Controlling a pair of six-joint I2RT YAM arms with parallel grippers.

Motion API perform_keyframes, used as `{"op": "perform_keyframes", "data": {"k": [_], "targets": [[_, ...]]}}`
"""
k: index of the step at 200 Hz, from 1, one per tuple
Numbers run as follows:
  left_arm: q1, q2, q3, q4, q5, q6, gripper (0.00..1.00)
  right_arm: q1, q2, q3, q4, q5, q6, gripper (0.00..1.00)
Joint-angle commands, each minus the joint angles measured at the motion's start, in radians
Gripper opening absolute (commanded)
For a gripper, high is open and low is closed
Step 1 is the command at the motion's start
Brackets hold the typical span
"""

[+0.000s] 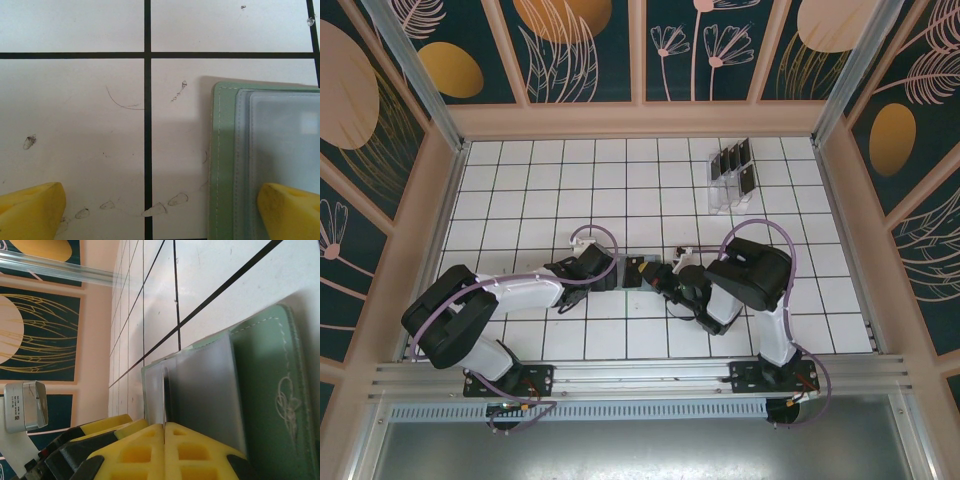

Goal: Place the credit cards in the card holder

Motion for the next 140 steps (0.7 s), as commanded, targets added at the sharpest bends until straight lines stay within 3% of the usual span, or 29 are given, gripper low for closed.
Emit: {"op": "perform_keyframes", "data": {"k": [1,140], "targets": [[-0.008,0.029,-0.041,-0.108,0.026,0.035,0.99,-0.012,0.046,0.002,-0.058,0.004,-0.033,0.0],[-0.008,0.028,-0.041,-0.105,0.029,0.037,0.99,-0.039,0.049,0.019,-0.1,-0.02,-0.066,0.0]]}}
